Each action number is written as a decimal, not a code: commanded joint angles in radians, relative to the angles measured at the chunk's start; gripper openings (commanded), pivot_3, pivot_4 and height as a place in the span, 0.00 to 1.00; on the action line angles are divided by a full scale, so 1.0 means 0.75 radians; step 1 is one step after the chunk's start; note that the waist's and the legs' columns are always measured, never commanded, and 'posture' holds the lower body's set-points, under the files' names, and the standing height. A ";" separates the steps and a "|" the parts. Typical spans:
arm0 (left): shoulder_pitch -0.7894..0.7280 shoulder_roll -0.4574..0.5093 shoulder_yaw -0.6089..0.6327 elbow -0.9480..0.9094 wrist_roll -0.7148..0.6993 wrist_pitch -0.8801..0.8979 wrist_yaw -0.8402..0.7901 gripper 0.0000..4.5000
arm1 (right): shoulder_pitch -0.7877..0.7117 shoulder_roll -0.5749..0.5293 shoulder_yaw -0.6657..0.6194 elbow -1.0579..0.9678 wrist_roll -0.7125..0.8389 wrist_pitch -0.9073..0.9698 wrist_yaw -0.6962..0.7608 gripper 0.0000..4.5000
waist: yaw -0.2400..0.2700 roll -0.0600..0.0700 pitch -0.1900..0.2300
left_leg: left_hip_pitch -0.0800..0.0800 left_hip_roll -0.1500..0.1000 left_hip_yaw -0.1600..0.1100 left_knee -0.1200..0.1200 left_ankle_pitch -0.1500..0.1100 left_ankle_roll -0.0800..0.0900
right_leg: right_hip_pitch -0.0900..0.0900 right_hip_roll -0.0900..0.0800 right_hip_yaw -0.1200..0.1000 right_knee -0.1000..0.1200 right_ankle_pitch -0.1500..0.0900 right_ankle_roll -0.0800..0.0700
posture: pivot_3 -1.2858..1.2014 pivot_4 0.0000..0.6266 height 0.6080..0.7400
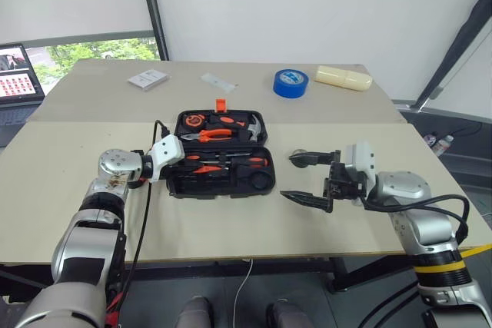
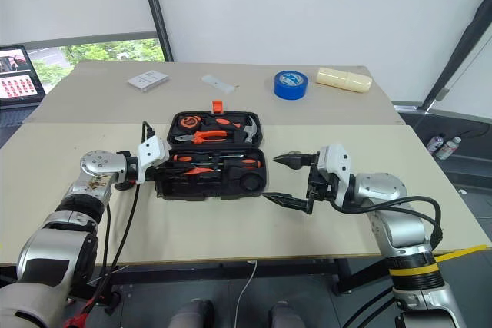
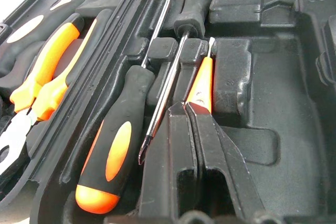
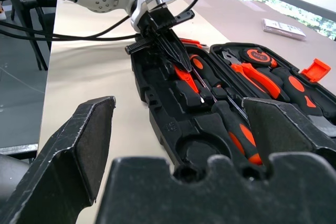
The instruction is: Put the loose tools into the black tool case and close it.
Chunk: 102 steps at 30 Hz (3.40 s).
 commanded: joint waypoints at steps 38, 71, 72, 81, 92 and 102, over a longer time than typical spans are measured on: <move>1.117 0.260 0.785 -1.279 -0.718 1.158 0.595 1.00 | 0.153 0.116 -0.139 -0.074 0.048 -0.240 -0.076 1.00 | 0.014 -0.001 0.000 | 0.012 0.003 0.005 -0.011 -0.008 -0.013 | 0.001 -0.007 -0.005 -0.010 -0.006 -0.012 | 0.52 0.24 1.00; 0.318 0.325 -0.027 -0.943 -0.374 0.557 -0.432 0.37 | 0.142 -0.094 -0.144 -0.176 0.115 -0.021 0.002 1.00 | 0.002 -0.001 0.001 | 0.001 0.000 0.002 -0.010 -0.002 -0.003 | 0.001 -0.002 -0.001 -0.007 -0.005 -0.004 | 0.52 0.24 1.00; 0.301 0.310 -0.069 -0.933 -0.329 0.532 -0.422 0.37 | 0.141 -0.100 -0.141 -0.174 0.114 -0.018 0.007 1.00 | 0.004 -0.001 0.001 | 0.001 0.000 0.002 -0.009 -0.002 -0.003 | 0.001 -0.002 -0.001 -0.008 -0.005 -0.004 | 0.52 0.24 1.00; 0.151 0.121 -0.208 -0.745 -0.099 0.380 -0.191 0.37 | 0.159 -0.101 -0.126 -0.193 0.110 -0.003 -0.006 1.00 | 0.006 -0.001 0.001 | 0.000 0.000 0.001 -0.003 -0.002 -0.002 | 0.001 -0.001 0.000 -0.006 -0.004 -0.001 | 0.52 0.24 1.00; 0.129 0.113 -0.251 -0.676 -0.026 0.357 -0.225 0.59 | 0.186 -0.101 -0.135 -0.233 0.118 0.023 -0.040 1.00 | 0.001 -0.001 0.001 | -0.001 0.000 0.001 -0.003 -0.003 -0.001 | 0.001 -0.001 0.001 -0.006 -0.004 -0.001 | 0.52 0.24 1.00; 0.054 0.050 -0.051 -0.526 -0.248 0.290 -0.242 0.99 | 0.172 -0.082 -0.162 -0.177 0.123 0.011 -0.058 1.00 | -0.007 -0.001 0.001 | -0.001 0.000 0.001 -0.003 -0.003 -0.001 | 0.001 -0.001 0.001 -0.005 -0.005 0.000 | 0.52 0.24 1.00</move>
